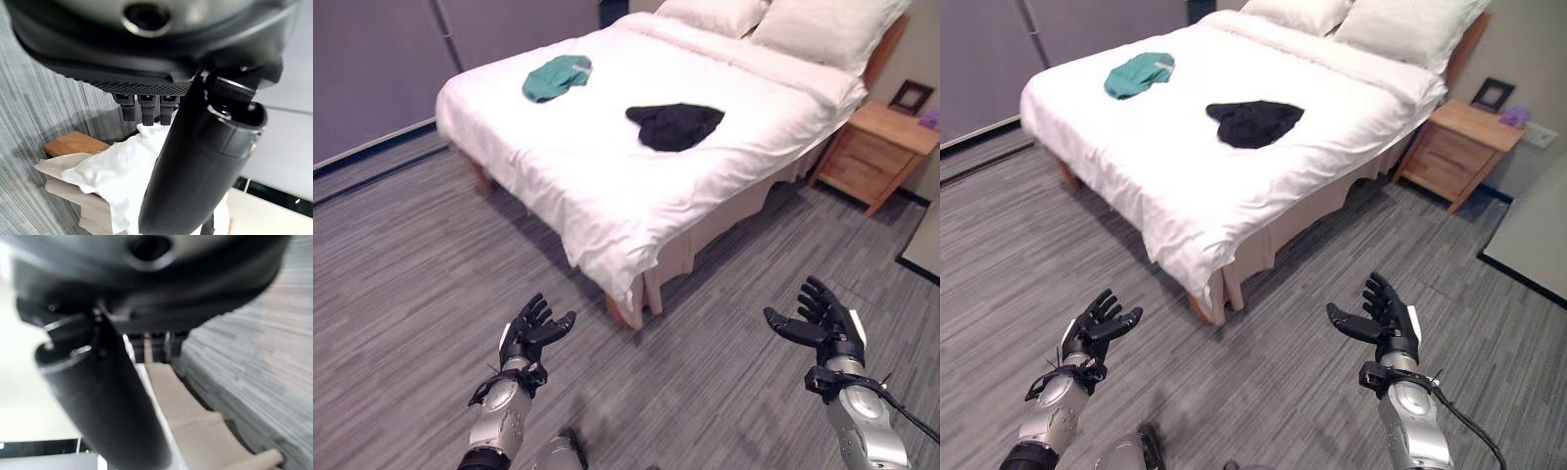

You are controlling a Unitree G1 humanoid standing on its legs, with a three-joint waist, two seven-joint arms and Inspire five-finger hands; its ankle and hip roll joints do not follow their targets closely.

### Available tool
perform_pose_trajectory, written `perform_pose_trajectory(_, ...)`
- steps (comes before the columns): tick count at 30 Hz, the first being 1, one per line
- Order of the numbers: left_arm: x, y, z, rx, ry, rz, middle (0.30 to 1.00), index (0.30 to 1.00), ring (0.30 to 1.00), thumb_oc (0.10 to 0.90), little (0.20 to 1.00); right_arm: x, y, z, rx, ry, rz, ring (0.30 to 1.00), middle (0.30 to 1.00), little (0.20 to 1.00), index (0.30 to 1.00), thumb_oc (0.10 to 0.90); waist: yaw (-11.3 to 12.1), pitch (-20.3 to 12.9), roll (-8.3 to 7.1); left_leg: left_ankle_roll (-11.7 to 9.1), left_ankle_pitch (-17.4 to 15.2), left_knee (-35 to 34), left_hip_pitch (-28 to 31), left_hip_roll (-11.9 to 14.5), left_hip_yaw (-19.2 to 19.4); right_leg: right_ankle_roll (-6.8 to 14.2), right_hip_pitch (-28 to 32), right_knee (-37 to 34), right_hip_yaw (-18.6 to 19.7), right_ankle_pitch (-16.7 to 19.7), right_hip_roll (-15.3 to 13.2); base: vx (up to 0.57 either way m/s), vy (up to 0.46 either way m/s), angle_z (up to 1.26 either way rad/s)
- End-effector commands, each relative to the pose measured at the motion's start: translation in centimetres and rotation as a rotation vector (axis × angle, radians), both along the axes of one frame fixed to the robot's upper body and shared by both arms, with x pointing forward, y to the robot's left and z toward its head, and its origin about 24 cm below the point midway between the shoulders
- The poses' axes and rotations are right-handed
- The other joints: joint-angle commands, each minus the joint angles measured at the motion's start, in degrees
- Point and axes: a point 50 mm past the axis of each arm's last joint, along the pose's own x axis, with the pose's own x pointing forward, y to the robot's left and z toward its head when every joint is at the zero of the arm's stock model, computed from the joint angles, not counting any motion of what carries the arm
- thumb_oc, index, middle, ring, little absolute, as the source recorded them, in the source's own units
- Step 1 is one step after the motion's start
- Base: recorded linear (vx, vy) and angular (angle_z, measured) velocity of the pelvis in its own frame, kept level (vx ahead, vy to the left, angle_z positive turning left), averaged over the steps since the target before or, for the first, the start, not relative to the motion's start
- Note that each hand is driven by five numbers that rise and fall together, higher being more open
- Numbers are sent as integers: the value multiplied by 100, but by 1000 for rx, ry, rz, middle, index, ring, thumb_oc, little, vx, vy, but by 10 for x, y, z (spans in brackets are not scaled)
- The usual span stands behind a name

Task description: Pick up bed clothes into laundry basket.

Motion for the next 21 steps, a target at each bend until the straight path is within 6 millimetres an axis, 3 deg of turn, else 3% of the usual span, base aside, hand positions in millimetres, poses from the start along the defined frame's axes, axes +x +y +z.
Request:
perform_pose_trajectory(1,31,12,58,37,-305,23,900,900,900,800,900,19,-10,63,-104,-278,24,900,900,900,900,800,46,-254,57,-211,1067,-1040,888,187,-353,560,-444,787,55,-155,-429,536,116,-84)
perform_pose_trajectory(3,31,16,61,34,-321,46,900,900,900,800,900,23,-6,63,-93,-280,39,900,900,900,900,800,71,-392,68,-260,1060,-980,968,239,-351,641,-228,794,155,-318,-518,552,153,-63)
perform_pose_trajectory(4,29,20,59,41,-312,48,900,900,900,800,900,23,0,58,-96,-260,60,900,900,900,900,800,58,-549,90,-172,916,-886,1043,204,-19,764,-131,994,139,-322,-710,556,197,-65)
perform_pose_trajectory(5,29,20,59,42,-311,48,900,900,900,800,900,22,0,57,-96,-259,60,900,900,900,900,800,78,-562,78,-167,900,-872,1040,196,6,770,-148,1007,159,-332,-727,654,263,-92)
perform_pose_trajectory(6,32,19,62,64,-315,45,900,900,900,800,900,26,8,56,-94,-257,70,900,900,900,900,800,130,-601,-31,31,670,-727,1127,-43,206,1028,-386,1710,191,229,-986,290,124,-60)
perform_pose_trajectory(7,32,19,62,64,-316,45,900,900,900,800,900,27,8,56,-93,-258,71,900,900,900,900,800,151,-612,-18,36,672,-718,1105,-20,227,1029,-422,1715,221,247,-970,384,182,-57)
perform_pose_trajectory(8,32,19,63,67,-317,40,900,900,900,800,900,29,14,57,-87,-266,89,900,900,900,900,800,162,-590,-11,144,555,-780,1246,-104,315,1149,-681,2124,249,554,-1051,298,242,-40)
perform_pose_trajectory(9,30,23,64,86,-316,36,900,900,900,800,900,38,26,63,-73,-307,119,900,900,900,900,800,178,-435,57,321,380,-833,1516,-258,495,1373,-1213,2991,325,1161,-1085,415,317,-44)
perform_pose_trajectory(10,30,25,65,100,-314,35,900,900,900,800,900,40,28,65,-64,-317,120,900,900,900,900,800,153,-394,104,367,312,-856,1628,-281,534,1397,-1371,3204,285,1329,-1078,434,368,-40)
perform_pose_trajectory(11,27,31,66,122,-309,45,900,900,900,800,900,43,34,67,-32,-341,127,900,900,900,900,800,188,-321,105,463,141,-855,1840,-396,691,1351,-1551,3434,-68,1507,-1367,220,192,-18)
perform_pose_trajectory(12,27,32,66,123,-309,45,900,900,900,800,900,44,35,67,-31,-342,128,900,900,900,900,800,197,-320,115,465,147,-850,1831,-378,704,1347,-1563,3421,-57,1532,-1349,260,289,-11)
perform_pose_trajectory(13,27,38,71,142,-314,58,900,900,900,800,900,46,42,63,-15,-330,147,900,900,900,900,800,203,-276,212,537,-16,-911,2074,-484,910,1205,-1861,3562,-801,1667,-1839,230,237,-15)
perform_pose_trajectory(14,26,41,72,144,-319,62,900,900,900,800,900,45,43,62,-12,-322,152,900,900,900,900,800,155,-265,227,552,-69,-961,2162,-529,953,1180,-1907,3519,-993,1641,-1943,317,273,-31)
perform_pose_trajectory(16,27,38,71,146,-312,30,900,900,900,800,900,37,32,57,-55,-279,128,900,900,900,900,800,-35,-245,236,573,-186,-1034,2337,-686,836,1282,-2070,3490,-755,1520,-1678,326,118,8)
perform_pose_trajectory(18,28,37,70,153,-308,21,900,900,900,800,900,34,27,56,-68,-273,110,900,900,900,900,800,-49,-275,263,577,-224,-1047,2351,-702,838,1284,-2081,3344,-741,1604,-1661,204,28,42)
perform_pose_trajectory(19,27,36,68,155,-299,16,900,900,900,800,900,31,23,57,-75,-280,84,900,900,900,900,800,-50,-283,244,554,-325,-1043,2415,-720,911,1315,-2087,3103,-890,1674,-1891,113,-2,11)
perform_pose_trajectory(21,25,34,64,149,-286,4,900,900,900,800,900,29,18,58,-95,-275,69,900,900,900,900,800,-62,-284,239,491,-410,-1038,2489,-698,965,1364,-2123,2689,-1021,1647,-2047,195,-57,-11)
